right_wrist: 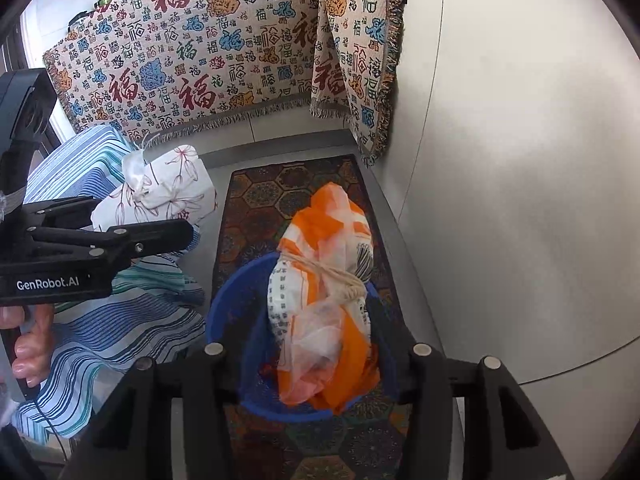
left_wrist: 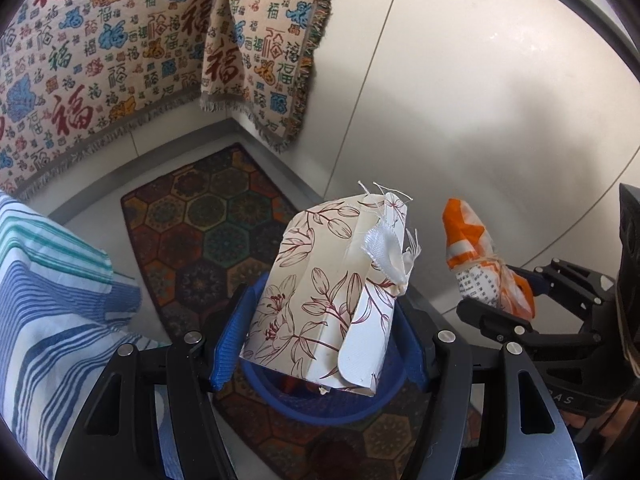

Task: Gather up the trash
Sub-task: 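Open both tools to drop the paper and packet into the wastebasket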

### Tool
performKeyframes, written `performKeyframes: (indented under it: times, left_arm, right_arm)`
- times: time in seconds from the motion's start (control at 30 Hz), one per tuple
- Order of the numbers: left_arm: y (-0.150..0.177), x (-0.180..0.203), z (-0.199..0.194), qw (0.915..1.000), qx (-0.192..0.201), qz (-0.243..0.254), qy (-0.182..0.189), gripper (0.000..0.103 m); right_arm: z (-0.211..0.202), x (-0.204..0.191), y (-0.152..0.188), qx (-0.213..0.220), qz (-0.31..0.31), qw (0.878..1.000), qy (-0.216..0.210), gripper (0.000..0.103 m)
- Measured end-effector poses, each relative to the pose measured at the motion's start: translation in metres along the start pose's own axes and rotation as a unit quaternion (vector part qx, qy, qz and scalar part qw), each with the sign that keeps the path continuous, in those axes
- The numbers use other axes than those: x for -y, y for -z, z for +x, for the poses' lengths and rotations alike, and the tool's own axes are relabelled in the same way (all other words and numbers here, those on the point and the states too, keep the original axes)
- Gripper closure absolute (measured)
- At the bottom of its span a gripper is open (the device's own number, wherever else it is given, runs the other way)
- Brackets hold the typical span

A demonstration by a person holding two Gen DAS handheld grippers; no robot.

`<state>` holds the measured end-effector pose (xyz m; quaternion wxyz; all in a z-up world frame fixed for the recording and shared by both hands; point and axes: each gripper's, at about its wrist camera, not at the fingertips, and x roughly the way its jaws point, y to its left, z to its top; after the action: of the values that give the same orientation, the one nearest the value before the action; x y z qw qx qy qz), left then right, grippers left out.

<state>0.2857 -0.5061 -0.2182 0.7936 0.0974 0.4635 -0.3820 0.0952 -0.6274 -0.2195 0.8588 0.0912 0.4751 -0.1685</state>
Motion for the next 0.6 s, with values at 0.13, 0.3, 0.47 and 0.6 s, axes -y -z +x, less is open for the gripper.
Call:
performKeyframes:
  times: [0.13, 0.3, 0.47, 0.6]
  left_arm:
    - [-0.003, 0.0, 0.004, 1.0, -0.003, 0.002, -0.005, 0.018]
    - [-0.006, -0.003, 0.001, 0.9999, 0.01, -0.003, -0.005, 0.009]
    - [-0.007, -0.007, -0.008, 0.9998, 0.017, -0.009, -0.008, 0.009]
    - [-0.003, -0.003, -0.031, 0.9995, 0.025, -0.009, -0.018, 0.009]
  right_arm:
    - [0.0, -0.003, -0.001, 0.01, -0.007, 1.0, 0.01, 0.036]
    - [-0.003, -0.001, -0.002, 0.015, -0.003, 1.0, 0.021, 0.035]
    - [-0.009, 0.001, -0.002, 0.021, 0.002, 0.999, 0.026, 0.035]
    - [-0.021, 0.0, -0.001, 0.028, 0.011, 0.999, 0.02, 0.026]
